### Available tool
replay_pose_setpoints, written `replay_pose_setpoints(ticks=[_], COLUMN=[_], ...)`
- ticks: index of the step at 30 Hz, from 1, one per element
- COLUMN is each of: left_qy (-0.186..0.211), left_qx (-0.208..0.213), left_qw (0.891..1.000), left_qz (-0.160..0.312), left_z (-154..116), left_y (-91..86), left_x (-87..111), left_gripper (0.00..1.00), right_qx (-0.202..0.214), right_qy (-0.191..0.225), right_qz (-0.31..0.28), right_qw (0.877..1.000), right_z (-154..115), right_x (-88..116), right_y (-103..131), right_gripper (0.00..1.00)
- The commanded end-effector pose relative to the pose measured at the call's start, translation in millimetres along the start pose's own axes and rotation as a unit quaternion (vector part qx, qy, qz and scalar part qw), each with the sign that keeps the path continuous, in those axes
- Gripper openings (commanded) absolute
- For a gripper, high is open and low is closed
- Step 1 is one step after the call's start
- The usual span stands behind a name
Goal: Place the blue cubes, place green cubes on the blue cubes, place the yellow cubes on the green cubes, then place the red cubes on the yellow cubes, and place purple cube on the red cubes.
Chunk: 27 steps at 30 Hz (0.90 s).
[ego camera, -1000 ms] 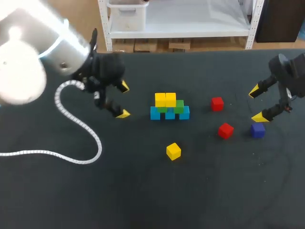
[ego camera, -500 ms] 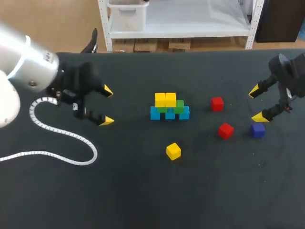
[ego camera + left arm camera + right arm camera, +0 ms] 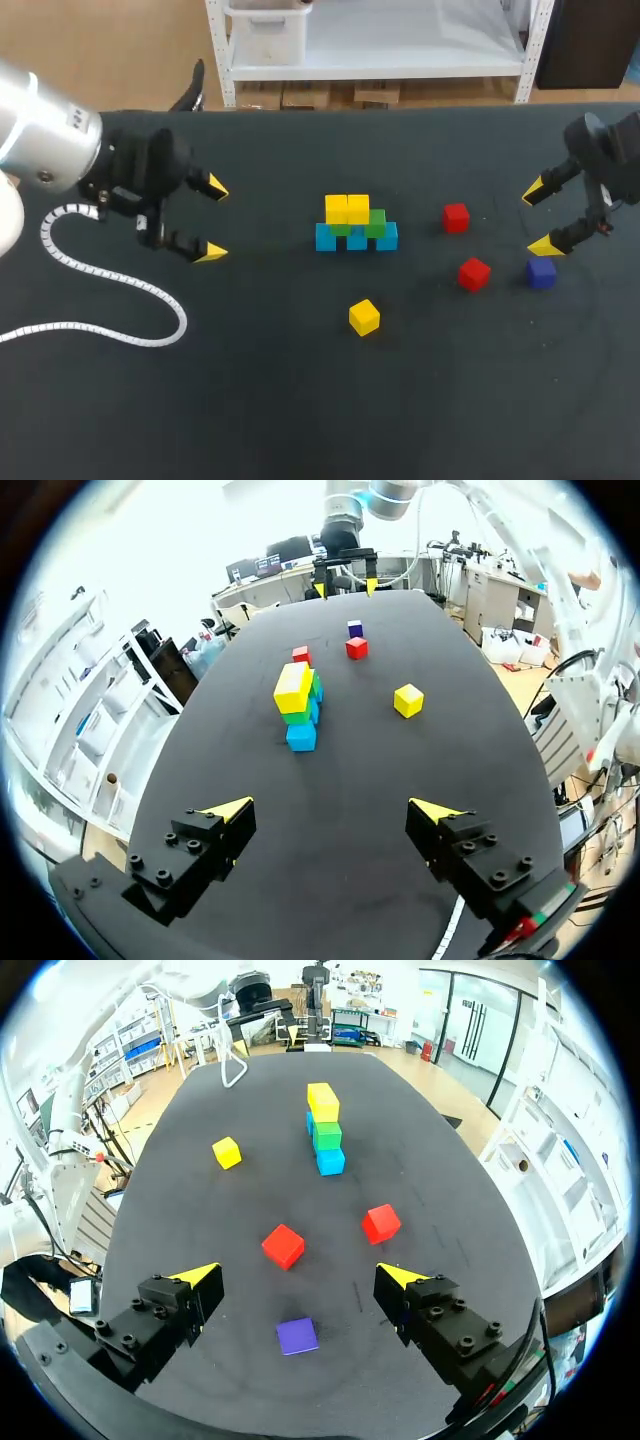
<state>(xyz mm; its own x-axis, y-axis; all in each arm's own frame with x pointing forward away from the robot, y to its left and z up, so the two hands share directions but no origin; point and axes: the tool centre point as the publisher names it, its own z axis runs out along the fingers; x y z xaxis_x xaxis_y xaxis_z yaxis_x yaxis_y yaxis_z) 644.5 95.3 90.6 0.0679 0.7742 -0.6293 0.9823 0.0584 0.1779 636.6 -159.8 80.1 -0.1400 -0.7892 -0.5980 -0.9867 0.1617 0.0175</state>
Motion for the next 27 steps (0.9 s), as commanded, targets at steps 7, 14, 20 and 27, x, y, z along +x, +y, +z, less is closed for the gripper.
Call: replay_pose_setpoints(ticks=[7, 14, 20, 27], left_qy=[0.0, 0.0, 0.0, 0.0], left_qx=[-0.001, -0.001, -0.001, -0.001], left_qw=[1.0, 1.0, 1.0, 1.0], left_qz=[0.0, 0.0, 0.0, 0.0], left_z=[0.1, 0.1, 0.1, 0.1], left_y=[0.0, 0.0, 0.0, 0.0], left_x=[0.5, 0.5, 0.5, 0.5], left_gripper=[1.0, 1.0, 1.0, 1.0], right_qx=[-0.046, -0.097, -0.131, -0.148], right_qy=[0.019, 0.011, 0.008, -0.002], right_qz=[-0.134, -0.226, -0.281, -0.323], right_qw=[0.99, 0.969, 0.951, 0.935], right_z=[9.5, 49.5, 91.1, 127.2], right_x=[-44.7, -82.0, -102.1, -115.5], right_y=[29.0, 63.3, 78.4, 83.6], right_gripper=[1.0, 1.0, 1.0, 1.0])
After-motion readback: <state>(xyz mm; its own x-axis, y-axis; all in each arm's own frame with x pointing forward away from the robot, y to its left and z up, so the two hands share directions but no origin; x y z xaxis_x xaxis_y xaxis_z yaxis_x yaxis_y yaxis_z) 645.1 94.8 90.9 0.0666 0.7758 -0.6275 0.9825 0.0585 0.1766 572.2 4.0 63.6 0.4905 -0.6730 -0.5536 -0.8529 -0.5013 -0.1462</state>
